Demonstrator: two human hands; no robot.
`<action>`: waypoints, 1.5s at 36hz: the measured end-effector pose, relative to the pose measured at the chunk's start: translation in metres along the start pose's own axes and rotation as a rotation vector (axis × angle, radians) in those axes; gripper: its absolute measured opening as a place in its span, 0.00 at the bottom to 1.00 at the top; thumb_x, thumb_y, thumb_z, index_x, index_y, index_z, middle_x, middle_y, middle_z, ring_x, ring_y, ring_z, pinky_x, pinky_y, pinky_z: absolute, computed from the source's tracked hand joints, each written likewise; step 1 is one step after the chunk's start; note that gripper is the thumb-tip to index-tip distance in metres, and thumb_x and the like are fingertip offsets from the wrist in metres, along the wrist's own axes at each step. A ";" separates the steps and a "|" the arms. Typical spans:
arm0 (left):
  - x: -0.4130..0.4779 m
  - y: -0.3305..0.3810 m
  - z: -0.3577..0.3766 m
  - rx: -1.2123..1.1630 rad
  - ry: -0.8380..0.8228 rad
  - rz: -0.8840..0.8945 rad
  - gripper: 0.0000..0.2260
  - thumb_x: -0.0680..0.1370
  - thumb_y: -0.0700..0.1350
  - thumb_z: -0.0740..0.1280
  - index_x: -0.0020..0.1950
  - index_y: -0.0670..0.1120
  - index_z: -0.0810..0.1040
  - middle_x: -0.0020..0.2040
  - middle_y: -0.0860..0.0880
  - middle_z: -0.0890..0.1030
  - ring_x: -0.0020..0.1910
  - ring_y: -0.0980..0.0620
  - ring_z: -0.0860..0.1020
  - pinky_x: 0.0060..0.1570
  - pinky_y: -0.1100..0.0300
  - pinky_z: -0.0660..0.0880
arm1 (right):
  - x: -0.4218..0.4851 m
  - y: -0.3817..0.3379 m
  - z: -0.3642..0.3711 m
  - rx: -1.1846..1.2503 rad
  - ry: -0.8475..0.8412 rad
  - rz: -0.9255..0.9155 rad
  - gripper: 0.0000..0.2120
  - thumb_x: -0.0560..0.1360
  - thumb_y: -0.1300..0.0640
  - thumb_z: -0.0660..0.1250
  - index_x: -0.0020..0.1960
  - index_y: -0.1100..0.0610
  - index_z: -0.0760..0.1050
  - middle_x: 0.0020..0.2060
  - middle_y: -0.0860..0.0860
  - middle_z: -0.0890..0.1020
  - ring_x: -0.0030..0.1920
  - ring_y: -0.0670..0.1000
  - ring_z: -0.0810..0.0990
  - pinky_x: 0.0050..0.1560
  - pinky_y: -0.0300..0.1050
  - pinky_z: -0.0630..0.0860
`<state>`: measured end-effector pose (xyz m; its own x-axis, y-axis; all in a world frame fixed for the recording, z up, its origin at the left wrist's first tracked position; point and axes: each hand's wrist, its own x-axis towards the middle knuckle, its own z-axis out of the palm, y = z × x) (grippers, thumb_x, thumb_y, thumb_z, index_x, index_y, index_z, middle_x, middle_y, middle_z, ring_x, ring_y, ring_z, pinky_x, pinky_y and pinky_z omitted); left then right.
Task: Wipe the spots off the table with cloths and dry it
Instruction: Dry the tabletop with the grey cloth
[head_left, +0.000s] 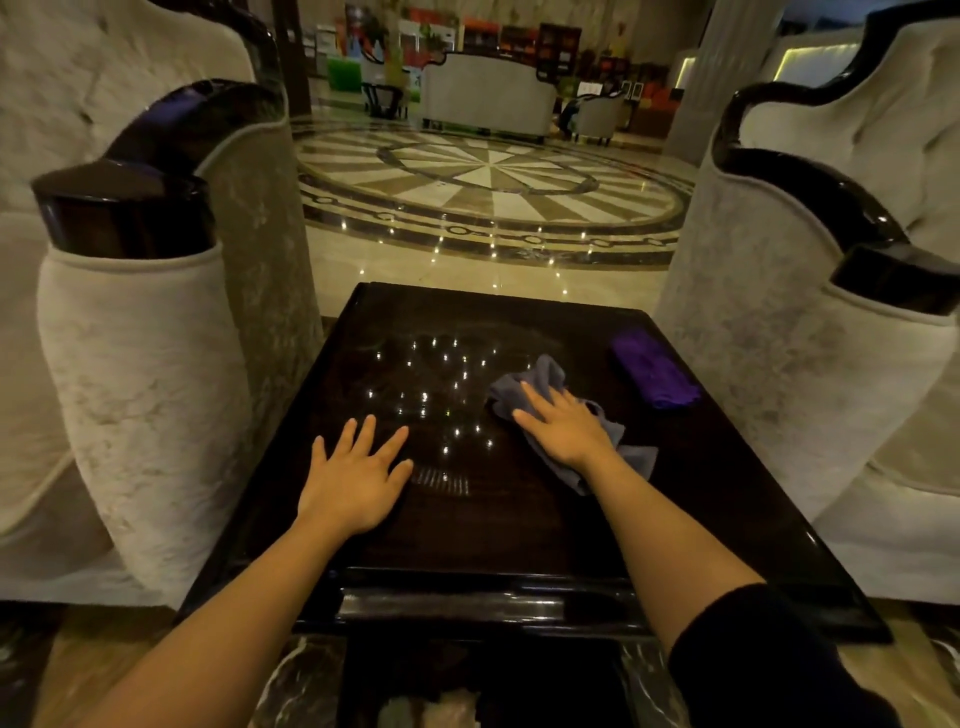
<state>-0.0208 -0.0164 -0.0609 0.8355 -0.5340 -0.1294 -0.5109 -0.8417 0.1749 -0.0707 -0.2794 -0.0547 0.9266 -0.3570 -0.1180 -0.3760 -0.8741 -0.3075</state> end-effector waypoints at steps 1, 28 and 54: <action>0.000 0.000 0.000 -0.001 -0.002 -0.001 0.24 0.80 0.59 0.44 0.75 0.57 0.45 0.78 0.46 0.43 0.76 0.46 0.41 0.73 0.42 0.41 | -0.003 -0.005 0.003 -0.004 -0.005 -0.033 0.28 0.77 0.38 0.48 0.73 0.44 0.46 0.76 0.53 0.50 0.75 0.57 0.47 0.73 0.55 0.47; 0.001 0.000 -0.002 0.015 -0.029 0.025 0.27 0.79 0.60 0.50 0.75 0.57 0.42 0.78 0.46 0.42 0.76 0.46 0.41 0.73 0.42 0.44 | -0.167 -0.086 0.031 0.176 -0.046 -0.689 0.16 0.74 0.61 0.63 0.61 0.58 0.74 0.67 0.57 0.72 0.71 0.57 0.63 0.69 0.56 0.60; 0.008 -0.005 0.005 -0.009 0.008 -0.010 0.24 0.79 0.61 0.45 0.74 0.59 0.45 0.78 0.48 0.44 0.76 0.47 0.43 0.73 0.43 0.43 | -0.136 0.043 -0.099 0.181 0.603 0.117 0.15 0.76 0.62 0.60 0.63 0.56 0.73 0.58 0.61 0.77 0.58 0.61 0.75 0.57 0.52 0.71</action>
<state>-0.0131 -0.0168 -0.0676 0.8422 -0.5247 -0.1236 -0.5005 -0.8463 0.1821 -0.2134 -0.3011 0.0415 0.6934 -0.6151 0.3754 -0.4180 -0.7677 -0.4857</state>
